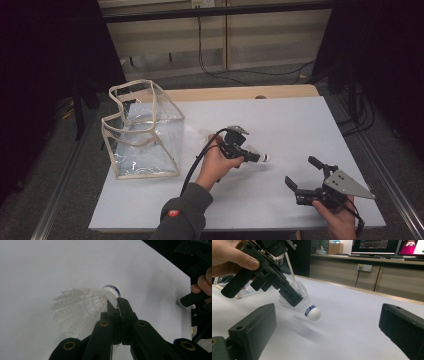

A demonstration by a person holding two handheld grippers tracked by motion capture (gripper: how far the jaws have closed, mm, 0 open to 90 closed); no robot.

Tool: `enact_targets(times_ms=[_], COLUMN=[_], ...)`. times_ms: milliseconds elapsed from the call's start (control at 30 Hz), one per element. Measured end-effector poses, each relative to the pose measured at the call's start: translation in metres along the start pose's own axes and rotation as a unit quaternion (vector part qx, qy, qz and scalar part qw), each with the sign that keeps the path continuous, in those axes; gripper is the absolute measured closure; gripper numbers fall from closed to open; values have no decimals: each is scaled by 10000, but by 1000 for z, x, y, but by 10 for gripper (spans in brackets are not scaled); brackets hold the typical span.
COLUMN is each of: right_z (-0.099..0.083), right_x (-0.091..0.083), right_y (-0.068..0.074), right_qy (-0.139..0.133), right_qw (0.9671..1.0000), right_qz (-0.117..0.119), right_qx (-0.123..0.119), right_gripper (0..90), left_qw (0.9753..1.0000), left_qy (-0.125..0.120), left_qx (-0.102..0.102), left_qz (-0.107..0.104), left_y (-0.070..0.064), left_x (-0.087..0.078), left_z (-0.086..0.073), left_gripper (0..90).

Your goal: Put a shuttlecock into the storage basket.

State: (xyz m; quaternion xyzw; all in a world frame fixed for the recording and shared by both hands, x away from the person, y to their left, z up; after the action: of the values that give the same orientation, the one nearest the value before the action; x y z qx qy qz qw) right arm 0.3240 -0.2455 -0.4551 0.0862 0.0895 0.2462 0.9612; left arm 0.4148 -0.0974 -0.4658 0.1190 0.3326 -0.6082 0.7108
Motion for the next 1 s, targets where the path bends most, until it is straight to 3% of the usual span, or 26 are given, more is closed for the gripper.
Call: enact_targets(times_ms=[1000], right_z=[0], right_x=[1], right_y=[1], right_qy=[4], right_qw=[10000], right_qz=[28], right_qx=[-10], right_gripper=[15], left_qw=[9994], left_qy=[30], left_qx=[-256], left_qz=[241], left_y=[9], left_x=[-40], left_z=[0], left_gripper=[898])
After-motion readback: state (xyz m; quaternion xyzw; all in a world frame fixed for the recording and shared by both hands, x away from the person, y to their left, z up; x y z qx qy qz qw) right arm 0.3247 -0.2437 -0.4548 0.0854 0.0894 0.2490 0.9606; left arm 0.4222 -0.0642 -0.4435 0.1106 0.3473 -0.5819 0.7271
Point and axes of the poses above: each handheld gripper's, and its own axes: x roughly forward along the jaws, z roughly out of its top, y roughly to its left, the point moved 9 cm from there along x, roughly forward along the jaws, and after that the axes turned 13 degrees about x, right-handed, at the moved point
